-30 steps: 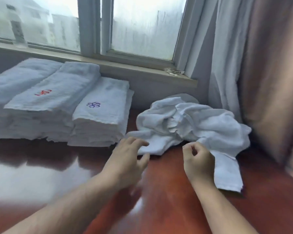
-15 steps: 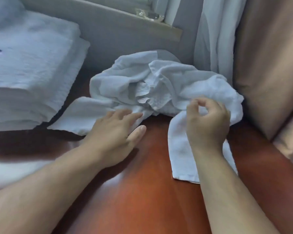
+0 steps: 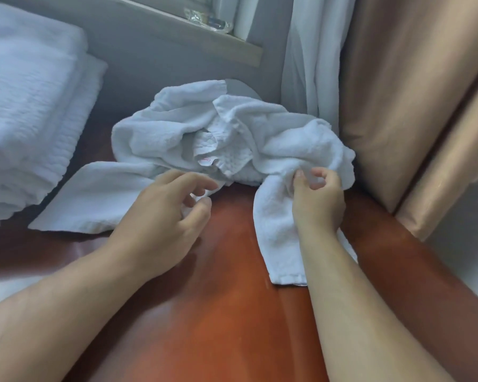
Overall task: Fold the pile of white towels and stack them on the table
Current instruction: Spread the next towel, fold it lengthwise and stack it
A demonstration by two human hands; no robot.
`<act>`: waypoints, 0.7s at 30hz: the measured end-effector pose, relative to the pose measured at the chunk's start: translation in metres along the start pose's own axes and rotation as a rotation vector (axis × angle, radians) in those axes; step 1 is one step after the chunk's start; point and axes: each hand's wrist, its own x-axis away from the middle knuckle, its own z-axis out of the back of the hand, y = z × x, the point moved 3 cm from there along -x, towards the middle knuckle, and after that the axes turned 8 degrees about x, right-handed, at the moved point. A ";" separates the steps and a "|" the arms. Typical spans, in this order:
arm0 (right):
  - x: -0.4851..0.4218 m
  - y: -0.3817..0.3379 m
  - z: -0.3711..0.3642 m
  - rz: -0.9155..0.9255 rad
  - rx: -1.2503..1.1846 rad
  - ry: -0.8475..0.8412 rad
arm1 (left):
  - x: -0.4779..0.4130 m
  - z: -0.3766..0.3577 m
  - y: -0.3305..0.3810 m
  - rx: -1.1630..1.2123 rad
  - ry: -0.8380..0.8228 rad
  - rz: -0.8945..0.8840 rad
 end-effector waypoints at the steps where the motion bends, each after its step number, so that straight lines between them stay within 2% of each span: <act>1: 0.000 0.000 -0.001 0.006 0.003 -0.029 | 0.000 0.000 -0.001 0.018 -0.005 0.012; 4: -0.002 -0.002 -0.007 0.104 0.194 -0.200 | -0.005 0.001 -0.006 -0.007 -0.021 0.035; 6: -0.002 -0.001 -0.008 0.150 0.207 -0.219 | -0.007 0.002 -0.009 -0.009 -0.022 0.070; 9: -0.005 0.002 -0.004 0.148 0.045 -0.065 | -0.008 0.001 -0.010 0.005 -0.042 0.080; 11: -0.002 -0.003 0.001 0.211 -0.052 0.077 | -0.008 0.001 -0.010 0.010 -0.042 0.067; 13: 0.005 -0.016 0.007 0.299 -0.289 0.091 | -0.008 0.002 -0.012 0.035 -0.026 0.085; 15: 0.018 -0.031 0.008 0.376 -0.448 -0.077 | -0.009 0.004 -0.015 0.202 0.020 0.147; 17: 0.032 -0.040 0.000 0.354 -0.616 -0.429 | -0.013 0.006 -0.017 0.524 0.077 0.266; 19: 0.049 -0.044 -0.010 0.273 -0.688 -0.825 | -0.018 0.007 -0.015 0.870 -0.014 0.388; 21: 0.070 -0.045 -0.017 0.216 -0.665 -1.143 | -0.018 0.008 -0.010 1.091 -0.198 0.409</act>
